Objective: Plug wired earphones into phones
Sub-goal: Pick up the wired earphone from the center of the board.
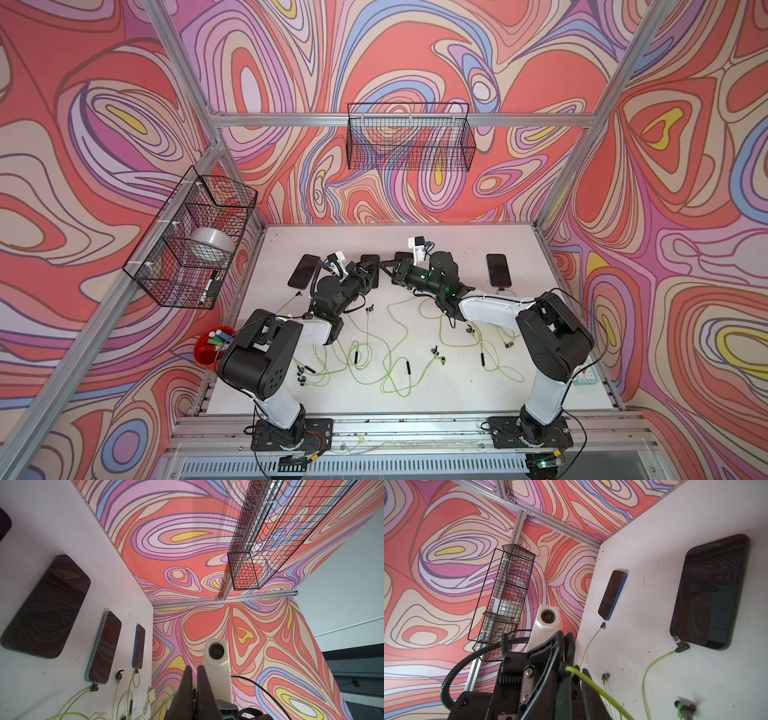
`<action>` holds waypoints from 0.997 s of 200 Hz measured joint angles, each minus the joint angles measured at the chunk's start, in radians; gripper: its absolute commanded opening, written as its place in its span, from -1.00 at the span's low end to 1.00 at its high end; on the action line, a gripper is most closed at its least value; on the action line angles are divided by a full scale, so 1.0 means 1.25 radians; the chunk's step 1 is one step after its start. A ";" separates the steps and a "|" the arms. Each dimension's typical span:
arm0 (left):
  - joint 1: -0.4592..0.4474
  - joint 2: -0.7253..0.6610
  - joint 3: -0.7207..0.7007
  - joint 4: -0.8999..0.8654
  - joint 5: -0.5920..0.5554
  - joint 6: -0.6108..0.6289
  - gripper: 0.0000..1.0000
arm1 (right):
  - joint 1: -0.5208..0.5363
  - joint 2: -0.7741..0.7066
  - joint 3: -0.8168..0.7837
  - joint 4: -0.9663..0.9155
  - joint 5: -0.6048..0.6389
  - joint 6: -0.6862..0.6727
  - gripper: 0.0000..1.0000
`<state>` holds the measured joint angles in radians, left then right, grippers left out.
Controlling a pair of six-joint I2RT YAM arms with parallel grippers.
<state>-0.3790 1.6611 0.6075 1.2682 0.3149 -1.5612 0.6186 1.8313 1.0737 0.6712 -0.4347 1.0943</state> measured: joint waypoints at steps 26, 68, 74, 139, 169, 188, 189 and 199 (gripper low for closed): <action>-0.009 0.000 -0.001 0.009 -0.009 -0.017 -1.00 | 0.000 0.000 0.000 0.026 0.003 0.006 -0.68; -0.016 0.002 -0.002 0.016 -0.032 -0.033 -1.00 | -0.002 0.013 0.000 0.050 0.003 0.019 -0.75; -0.017 0.003 -0.002 0.016 -0.034 -0.034 -1.00 | -0.002 0.015 0.000 0.054 0.003 0.021 -0.77; -0.018 0.002 -0.010 0.018 -0.042 -0.033 -0.39 | -0.002 0.020 0.000 0.053 0.003 0.020 -0.91; -0.016 0.002 -0.024 0.017 -0.033 -0.015 0.13 | -0.008 0.014 -0.001 0.009 0.002 -0.007 -0.94; 0.005 0.000 -0.029 0.008 -0.009 0.005 0.16 | -0.024 -0.012 -0.006 -0.063 -0.013 -0.041 -0.94; 0.009 -0.001 -0.030 0.006 -0.007 0.008 0.16 | -0.025 -0.013 -0.006 -0.068 -0.014 -0.044 -0.93; 0.028 -0.005 -0.031 -0.010 0.011 0.022 0.15 | -0.041 -0.036 -0.005 -0.123 -0.034 -0.068 -0.94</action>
<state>-0.3435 1.6550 0.5690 1.2556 0.3290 -1.5337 0.5678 1.7866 1.0668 0.5175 -0.4774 1.0092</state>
